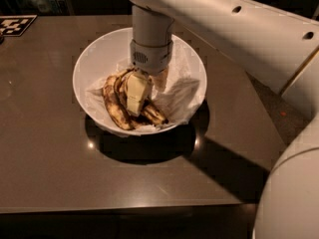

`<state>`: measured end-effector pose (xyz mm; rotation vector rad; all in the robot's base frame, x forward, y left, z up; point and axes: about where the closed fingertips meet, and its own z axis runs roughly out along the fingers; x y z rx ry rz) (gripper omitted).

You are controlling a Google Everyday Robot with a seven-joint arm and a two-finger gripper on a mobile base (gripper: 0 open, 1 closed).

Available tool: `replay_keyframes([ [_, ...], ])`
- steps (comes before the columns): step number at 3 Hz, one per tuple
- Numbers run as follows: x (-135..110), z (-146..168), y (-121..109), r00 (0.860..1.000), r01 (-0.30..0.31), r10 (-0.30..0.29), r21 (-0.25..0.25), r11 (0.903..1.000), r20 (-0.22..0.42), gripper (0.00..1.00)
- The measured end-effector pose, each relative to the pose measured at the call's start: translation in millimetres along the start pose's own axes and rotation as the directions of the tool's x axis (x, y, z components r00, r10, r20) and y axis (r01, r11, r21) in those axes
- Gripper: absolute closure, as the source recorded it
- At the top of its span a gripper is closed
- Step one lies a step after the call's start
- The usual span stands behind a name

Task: Pick banana from white bowl

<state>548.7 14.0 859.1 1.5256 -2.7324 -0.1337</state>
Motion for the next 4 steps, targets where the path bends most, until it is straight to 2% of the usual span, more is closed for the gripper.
replay_keyframes([
  [1,-0.8,3.1,-2.3,1.0,-0.003,0.003,-0.014,0.9999,-0.003,0.54],
  [3,-0.8,2.8,-2.2,1.0,-0.004,0.004,-0.013,0.9999,-0.003,0.99],
  [4,-1.8,0.6,-1.9,1.0,-0.003,0.003,-0.011,0.9999,0.001,1.0],
])
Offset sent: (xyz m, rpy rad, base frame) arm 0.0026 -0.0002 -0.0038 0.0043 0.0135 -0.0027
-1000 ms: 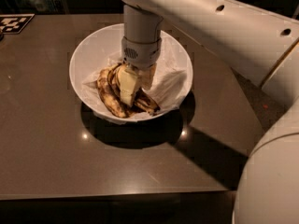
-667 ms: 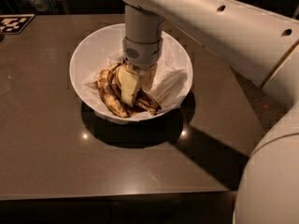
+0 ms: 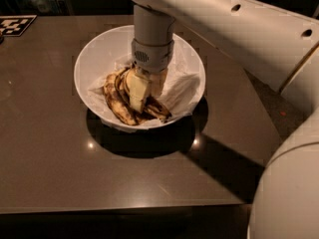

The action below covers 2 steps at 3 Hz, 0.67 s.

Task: Pick banana from white bowl

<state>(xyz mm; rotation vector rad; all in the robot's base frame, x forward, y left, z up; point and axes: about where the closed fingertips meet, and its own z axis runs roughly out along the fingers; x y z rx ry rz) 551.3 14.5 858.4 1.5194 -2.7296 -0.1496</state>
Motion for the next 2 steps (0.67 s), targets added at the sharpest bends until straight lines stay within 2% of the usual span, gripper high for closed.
replay_keyframes([
  [1,2.7,-7.0,8.2,0.998,0.043,-0.045,0.048,0.9979,0.036,1.0],
  [2,9.6,-23.7,30.9,0.989,0.125,-0.133,0.106,0.9864,0.07,1.0],
])
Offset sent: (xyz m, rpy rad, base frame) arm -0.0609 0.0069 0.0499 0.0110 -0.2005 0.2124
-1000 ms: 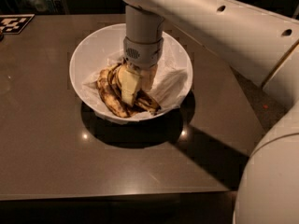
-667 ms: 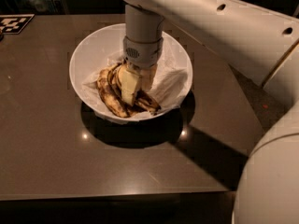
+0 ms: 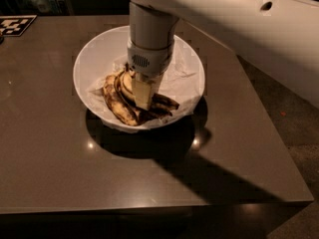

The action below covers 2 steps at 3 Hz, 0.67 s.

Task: Pick banana from white bowl

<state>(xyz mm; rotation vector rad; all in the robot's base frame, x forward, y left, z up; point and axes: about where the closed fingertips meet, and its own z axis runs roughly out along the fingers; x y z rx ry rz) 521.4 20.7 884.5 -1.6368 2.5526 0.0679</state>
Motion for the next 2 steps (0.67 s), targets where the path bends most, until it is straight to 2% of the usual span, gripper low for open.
replay_keyframes([
  [1,2.7,-14.0,16.9,0.997,0.071,-0.071,0.01,0.9974,0.033,1.0],
  [2,3.5,-23.0,28.7,0.989,0.137,-0.137,0.007,0.9906,0.059,1.0],
])
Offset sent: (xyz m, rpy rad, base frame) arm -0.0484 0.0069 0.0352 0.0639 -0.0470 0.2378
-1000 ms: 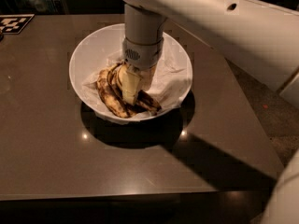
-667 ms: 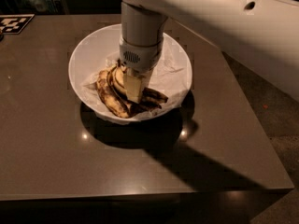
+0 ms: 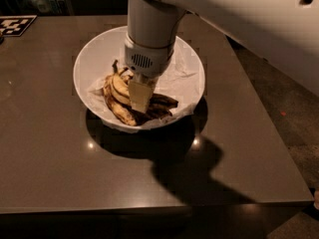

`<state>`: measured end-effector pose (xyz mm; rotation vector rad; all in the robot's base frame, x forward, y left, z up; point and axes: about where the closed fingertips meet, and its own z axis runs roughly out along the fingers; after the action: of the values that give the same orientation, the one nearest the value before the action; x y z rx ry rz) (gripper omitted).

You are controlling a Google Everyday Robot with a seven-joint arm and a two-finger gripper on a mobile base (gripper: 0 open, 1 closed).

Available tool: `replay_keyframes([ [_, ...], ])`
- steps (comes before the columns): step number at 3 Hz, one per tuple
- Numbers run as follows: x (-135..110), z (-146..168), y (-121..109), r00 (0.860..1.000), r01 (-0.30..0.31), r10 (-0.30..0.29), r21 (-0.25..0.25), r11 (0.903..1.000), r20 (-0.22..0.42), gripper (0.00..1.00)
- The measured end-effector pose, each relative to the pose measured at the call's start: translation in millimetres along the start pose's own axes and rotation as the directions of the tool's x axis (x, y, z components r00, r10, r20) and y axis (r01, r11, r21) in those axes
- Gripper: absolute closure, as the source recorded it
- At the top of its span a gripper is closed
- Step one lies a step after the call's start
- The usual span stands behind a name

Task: Pick banana from white bowl

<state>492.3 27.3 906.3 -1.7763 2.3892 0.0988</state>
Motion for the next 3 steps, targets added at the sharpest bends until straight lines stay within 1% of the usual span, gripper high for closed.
replay_keyframes([
  [1,1.2,-14.2,17.3,0.994,0.103,-0.103,-0.011,0.9946,0.038,1.0],
  [2,6.1,-34.7,34.6,0.975,0.208,-0.207,-0.006,0.9781,0.085,1.0],
  [3,8.8,-50.6,49.9,0.942,0.315,-0.314,0.01,0.949,0.115,1.0],
])
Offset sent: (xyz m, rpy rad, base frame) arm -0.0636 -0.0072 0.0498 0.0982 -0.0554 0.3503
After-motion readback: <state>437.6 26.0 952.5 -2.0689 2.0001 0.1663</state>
